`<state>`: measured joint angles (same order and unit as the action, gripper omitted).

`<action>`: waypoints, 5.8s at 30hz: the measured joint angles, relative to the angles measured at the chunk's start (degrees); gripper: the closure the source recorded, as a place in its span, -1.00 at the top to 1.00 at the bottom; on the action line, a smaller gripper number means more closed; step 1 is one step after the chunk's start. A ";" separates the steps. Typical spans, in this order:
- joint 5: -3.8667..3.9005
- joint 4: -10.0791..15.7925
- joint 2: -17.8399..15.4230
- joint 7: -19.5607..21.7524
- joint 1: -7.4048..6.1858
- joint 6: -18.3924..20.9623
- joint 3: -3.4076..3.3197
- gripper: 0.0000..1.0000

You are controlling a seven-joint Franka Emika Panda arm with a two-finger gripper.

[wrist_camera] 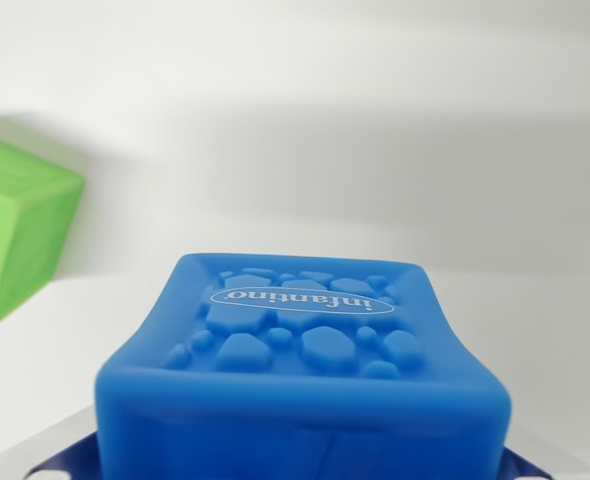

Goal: Stack cube

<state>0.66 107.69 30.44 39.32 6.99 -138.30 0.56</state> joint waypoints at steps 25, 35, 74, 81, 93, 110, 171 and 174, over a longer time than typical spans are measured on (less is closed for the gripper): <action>-0.01 0.18 -1.39 13.53 -4.27 1.22 0.01 -1.00; -0.01 0.06 -1.85 19.11 -6.04 1.81 0.01 -1.00; -0.01 -1.42 0.02 35.02 -11.04 1.87 0.04 -1.00; -0.01 -1.38 1.79 35.05 -11.04 -0.03 0.04 -1.00; -0.01 -1.51 4.73 35.08 -11.04 -2.74 0.04 -1.00; -0.01 -1.90 6.85 35.10 -11.04 -4.48 0.03 -1.00; -0.01 -1.41 1.91 35.11 -11.04 -0.37 0.03 1.00; -0.01 -1.37 0.74 35.11 -11.04 0.77 0.03 1.00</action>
<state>0.65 106.31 31.18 74.43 -4.05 -137.53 0.60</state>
